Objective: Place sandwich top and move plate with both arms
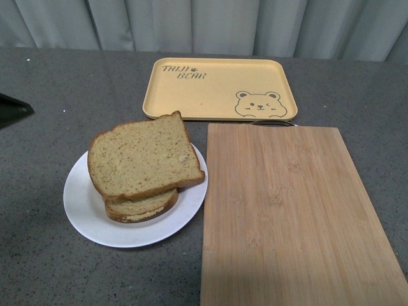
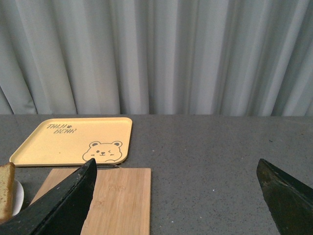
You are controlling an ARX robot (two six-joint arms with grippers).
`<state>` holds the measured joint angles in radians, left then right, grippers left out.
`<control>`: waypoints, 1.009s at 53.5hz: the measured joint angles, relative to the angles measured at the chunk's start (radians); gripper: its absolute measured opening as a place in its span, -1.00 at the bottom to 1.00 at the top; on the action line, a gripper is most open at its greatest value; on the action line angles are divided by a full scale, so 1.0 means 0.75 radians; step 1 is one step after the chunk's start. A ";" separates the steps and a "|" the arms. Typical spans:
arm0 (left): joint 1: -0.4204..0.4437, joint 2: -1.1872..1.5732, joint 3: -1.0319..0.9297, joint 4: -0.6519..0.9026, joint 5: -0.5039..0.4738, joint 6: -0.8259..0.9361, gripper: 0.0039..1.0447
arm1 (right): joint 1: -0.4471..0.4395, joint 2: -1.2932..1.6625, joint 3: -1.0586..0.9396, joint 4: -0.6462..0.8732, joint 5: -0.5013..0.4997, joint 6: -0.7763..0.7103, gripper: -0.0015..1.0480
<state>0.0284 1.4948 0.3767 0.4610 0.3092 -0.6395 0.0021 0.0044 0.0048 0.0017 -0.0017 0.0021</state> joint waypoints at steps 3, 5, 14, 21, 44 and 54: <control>0.025 0.115 0.046 -0.002 0.080 -0.030 0.88 | 0.000 0.000 0.000 0.000 0.000 0.001 0.82; 0.036 0.160 0.066 -0.001 0.103 -0.043 0.88 | 0.000 0.000 0.000 0.000 -0.001 0.001 0.82; 0.091 0.312 0.130 -0.028 0.127 -0.069 0.88 | 0.000 0.000 0.000 0.000 0.000 0.000 0.82; 0.108 0.380 0.138 -0.088 0.175 -0.042 0.88 | 0.000 0.000 0.000 0.000 -0.001 0.000 0.82; 0.044 0.590 0.117 0.069 0.246 -0.204 0.88 | 0.000 0.000 0.000 0.000 0.000 0.000 0.82; 0.035 0.645 0.140 0.092 0.272 -0.272 0.55 | 0.000 0.000 0.000 0.000 0.000 0.001 0.82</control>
<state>0.0547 1.9789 0.4820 0.5301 0.5129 -0.8436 0.0021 0.0044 0.0048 0.0017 -0.0017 0.0025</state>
